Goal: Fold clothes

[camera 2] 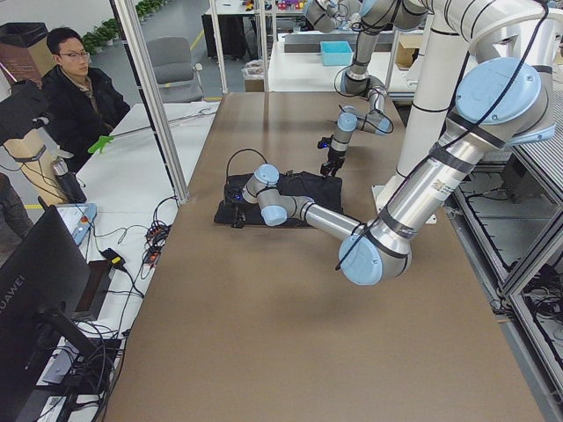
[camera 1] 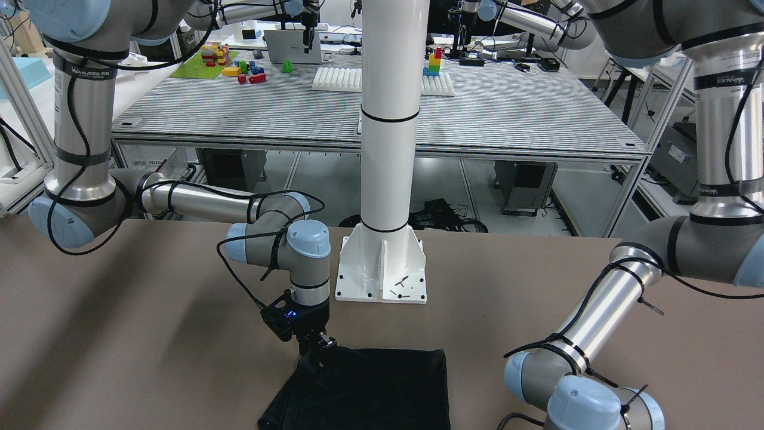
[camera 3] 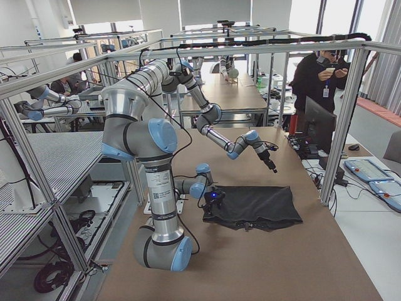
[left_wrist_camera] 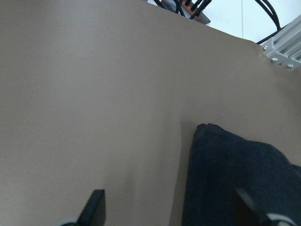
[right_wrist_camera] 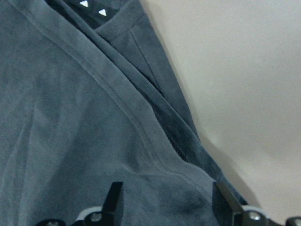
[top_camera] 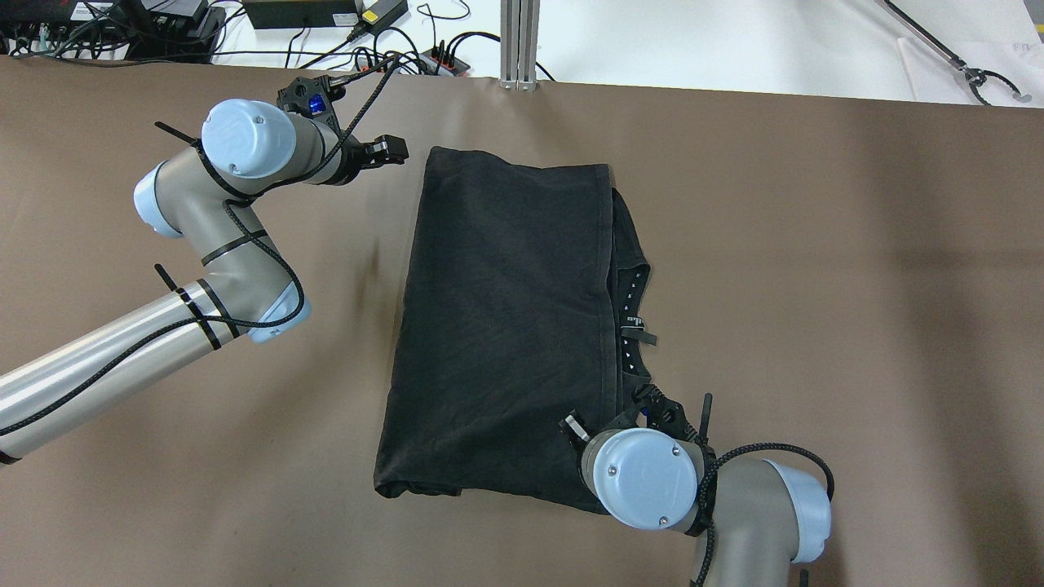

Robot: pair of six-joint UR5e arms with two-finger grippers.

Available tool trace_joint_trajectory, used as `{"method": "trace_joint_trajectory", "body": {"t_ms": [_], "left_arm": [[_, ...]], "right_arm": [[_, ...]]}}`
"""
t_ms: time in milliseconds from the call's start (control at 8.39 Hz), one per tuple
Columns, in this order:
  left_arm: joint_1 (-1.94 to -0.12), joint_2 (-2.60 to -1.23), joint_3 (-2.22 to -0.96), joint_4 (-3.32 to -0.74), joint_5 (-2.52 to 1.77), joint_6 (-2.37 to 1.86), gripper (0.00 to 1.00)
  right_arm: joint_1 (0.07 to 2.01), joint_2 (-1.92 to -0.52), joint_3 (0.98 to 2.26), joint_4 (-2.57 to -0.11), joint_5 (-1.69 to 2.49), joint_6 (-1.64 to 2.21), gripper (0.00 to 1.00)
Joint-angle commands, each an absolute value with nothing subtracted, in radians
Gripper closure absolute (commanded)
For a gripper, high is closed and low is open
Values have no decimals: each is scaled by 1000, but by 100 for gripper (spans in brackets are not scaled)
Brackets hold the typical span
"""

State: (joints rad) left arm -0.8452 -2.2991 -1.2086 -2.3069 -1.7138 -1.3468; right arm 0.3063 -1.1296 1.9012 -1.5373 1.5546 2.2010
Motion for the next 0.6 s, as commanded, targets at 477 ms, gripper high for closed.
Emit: {"method": "trace_joint_trajectory", "body": {"t_ms": [477], "left_arm": [[-844, -2226, -1304, -2304, -1707, -1348, 6]], "right_arm": [[255, -1164, 1872, -1486, 1525, 2240, 29]]}}
